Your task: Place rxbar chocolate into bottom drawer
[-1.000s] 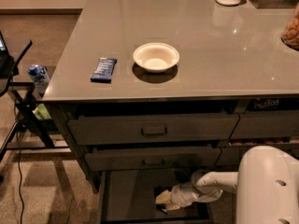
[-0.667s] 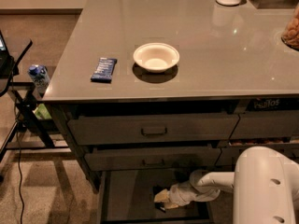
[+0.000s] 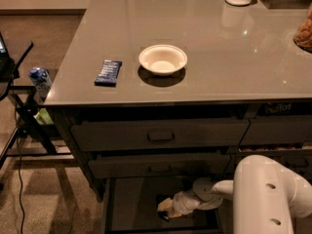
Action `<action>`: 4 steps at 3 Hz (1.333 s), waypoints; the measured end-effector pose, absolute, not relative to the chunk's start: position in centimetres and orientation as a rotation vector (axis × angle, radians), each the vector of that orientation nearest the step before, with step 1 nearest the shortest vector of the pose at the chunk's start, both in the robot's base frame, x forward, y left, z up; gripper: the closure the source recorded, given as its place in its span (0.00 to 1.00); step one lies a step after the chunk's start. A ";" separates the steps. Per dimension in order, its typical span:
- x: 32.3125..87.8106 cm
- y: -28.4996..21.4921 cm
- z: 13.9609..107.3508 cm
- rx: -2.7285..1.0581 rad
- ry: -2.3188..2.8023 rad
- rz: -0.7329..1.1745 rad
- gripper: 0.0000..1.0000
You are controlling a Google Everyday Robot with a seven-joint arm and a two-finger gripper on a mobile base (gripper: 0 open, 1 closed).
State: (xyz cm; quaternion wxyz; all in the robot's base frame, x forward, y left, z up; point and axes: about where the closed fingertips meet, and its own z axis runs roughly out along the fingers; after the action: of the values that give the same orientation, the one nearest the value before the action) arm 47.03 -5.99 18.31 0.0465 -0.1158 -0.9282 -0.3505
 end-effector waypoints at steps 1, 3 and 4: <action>47.4 -5.5 15.5 -0.348 -2.811 -1.075 1.00; 47.2 -5.7 15.0 -0.351 -2.799 -1.085 0.82; 47.2 -5.7 15.0 -0.351 -2.799 -1.085 0.58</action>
Offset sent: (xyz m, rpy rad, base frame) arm 0.0075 0.0013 -0.0411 0.0092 0.0184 0.0036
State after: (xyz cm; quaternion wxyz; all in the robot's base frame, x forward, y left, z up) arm 47.16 -5.66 15.04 0.0596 -0.1159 -0.9244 -0.3584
